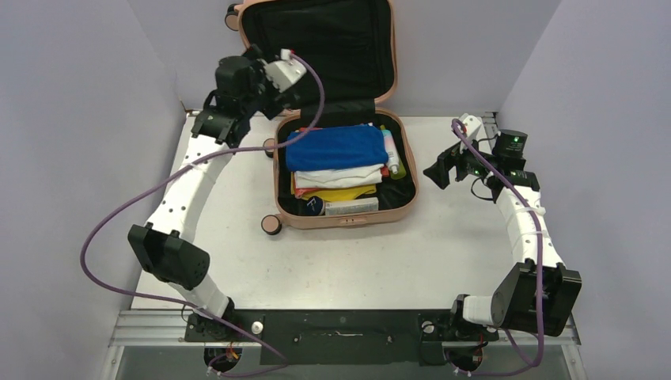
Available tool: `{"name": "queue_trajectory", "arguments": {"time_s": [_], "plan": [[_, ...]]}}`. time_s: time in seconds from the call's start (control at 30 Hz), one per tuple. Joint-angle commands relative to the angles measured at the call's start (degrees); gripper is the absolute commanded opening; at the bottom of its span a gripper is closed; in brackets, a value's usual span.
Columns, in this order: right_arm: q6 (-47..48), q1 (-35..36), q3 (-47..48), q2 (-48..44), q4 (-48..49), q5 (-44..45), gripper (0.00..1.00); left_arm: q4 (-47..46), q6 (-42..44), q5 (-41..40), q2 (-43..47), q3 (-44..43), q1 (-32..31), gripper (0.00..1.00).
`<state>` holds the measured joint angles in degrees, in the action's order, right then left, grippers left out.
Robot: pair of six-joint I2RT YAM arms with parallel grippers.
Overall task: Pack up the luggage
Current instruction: Close the luggage at the center of the board.
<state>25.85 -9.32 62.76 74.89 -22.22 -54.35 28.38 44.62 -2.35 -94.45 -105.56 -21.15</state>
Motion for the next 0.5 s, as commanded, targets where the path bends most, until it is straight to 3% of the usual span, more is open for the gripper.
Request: {"name": "queue_trajectory", "arguments": {"time_s": [0.0, 0.23, 0.47], "plan": [[-0.2, 0.4, 0.0, 0.1, 3.0, -0.9, 0.92, -25.4, -11.4, -0.1, -1.1, -0.9, 7.7, 0.96], [0.1, 0.4, -0.3, 1.5, 3.1, 0.2, 0.92, -36.6, -25.7, 10.3, -11.4, -11.8, 18.8, 0.96], [1.2, 0.6, -0.4, 3.2, 2.8, 2.5, 0.92, -40.5, -31.7, 18.6, -23.2, -21.6, 21.7, 0.96]]}}
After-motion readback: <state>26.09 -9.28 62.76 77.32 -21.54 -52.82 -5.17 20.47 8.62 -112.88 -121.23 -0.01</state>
